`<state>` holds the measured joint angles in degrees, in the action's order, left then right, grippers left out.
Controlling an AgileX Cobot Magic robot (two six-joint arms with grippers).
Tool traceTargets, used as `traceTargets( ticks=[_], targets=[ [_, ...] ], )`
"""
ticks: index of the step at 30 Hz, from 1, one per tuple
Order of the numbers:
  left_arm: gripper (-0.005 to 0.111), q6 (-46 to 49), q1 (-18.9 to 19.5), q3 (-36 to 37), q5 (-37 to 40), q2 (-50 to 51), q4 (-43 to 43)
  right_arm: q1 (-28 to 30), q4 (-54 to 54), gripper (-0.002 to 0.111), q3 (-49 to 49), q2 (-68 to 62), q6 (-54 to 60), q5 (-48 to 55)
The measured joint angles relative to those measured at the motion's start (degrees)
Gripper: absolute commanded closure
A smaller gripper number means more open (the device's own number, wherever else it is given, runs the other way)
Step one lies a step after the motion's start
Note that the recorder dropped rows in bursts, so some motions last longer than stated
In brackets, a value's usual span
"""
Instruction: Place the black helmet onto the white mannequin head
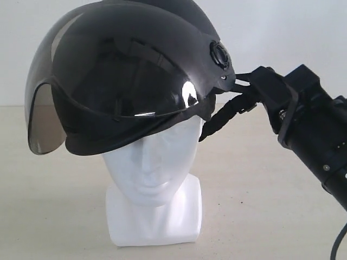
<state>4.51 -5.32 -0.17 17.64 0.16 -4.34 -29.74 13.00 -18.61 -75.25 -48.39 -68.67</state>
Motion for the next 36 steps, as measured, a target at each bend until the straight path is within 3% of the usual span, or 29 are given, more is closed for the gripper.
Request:
traceTargets(
  ticks=[36],
  targets=[
    [0.102, 0.0, 0.0, 0.0, 0.0, 0.0, 0.0, -0.18, 1.3, 0.108, 3.26, 0.55, 13.9, 3.26]
  ],
)
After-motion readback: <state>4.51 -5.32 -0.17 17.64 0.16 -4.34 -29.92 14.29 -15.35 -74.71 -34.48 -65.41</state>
